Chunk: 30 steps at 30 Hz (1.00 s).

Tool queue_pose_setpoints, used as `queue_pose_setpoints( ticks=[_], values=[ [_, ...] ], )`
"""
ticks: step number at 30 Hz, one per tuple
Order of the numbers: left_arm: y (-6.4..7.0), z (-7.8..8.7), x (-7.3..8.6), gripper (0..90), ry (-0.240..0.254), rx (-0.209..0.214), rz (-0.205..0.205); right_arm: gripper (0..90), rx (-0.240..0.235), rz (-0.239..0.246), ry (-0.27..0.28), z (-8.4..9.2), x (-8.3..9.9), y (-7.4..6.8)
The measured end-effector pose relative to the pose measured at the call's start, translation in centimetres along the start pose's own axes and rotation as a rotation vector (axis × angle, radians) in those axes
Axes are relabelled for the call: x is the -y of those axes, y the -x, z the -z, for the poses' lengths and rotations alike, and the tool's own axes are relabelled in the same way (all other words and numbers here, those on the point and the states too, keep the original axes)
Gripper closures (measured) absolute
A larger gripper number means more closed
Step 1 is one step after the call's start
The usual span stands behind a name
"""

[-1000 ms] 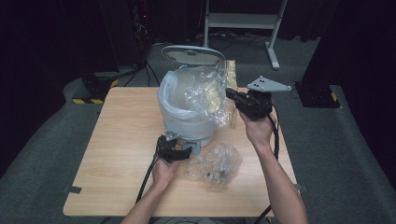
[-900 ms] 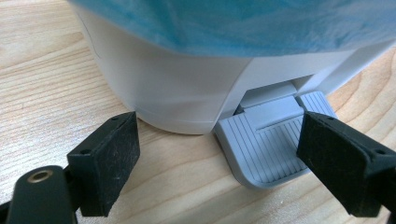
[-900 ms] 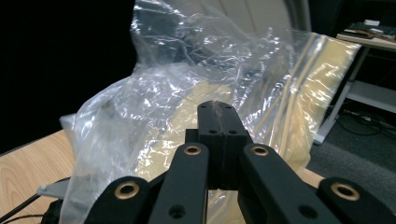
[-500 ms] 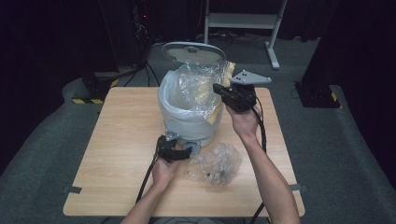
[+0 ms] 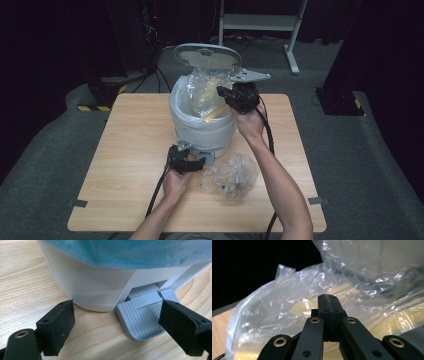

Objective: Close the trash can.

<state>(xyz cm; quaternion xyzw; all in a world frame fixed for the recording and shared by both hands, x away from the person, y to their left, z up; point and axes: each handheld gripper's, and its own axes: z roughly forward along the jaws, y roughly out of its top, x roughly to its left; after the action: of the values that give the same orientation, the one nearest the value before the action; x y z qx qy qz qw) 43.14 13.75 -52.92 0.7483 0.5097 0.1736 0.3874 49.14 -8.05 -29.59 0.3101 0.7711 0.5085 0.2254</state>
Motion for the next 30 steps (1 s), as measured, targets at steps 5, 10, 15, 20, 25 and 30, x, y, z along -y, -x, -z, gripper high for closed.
queue_pose_setpoints(
  ticks=[5,10,15,20,25,30],
  values=[
    [0.0,0.0,0.0,13.2,0.001,0.0,0.0,90.0,0.012,0.017,-0.052,-1.6,0.0,0.0],
    [0.0,0.0,0.0,13.2,0.001,0.0,-0.001,90.0,0.018,0.017,-0.114,-2.8,-0.1,0.3],
    [0.0,0.0,0.0,13.2,0.001,0.0,0.0,90.0,0.016,0.018,-0.175,-3.4,0.1,0.7],
    [0.0,0.0,0.0,13.3,0.002,0.002,0.001,89.8,0.014,0.041,-0.199,-3.3,0.2,0.5],
    [0.0,0.0,0.0,13.3,0.001,0.002,0.001,84.2,0.005,0.05,-0.225,-3.3,0.3,0.4],
    [0.0,0.0,0.0,13.3,0.001,0.002,0.001,70.9,-0.026,0.024,-0.227,-3.1,0.3,0.4]
  ],
)
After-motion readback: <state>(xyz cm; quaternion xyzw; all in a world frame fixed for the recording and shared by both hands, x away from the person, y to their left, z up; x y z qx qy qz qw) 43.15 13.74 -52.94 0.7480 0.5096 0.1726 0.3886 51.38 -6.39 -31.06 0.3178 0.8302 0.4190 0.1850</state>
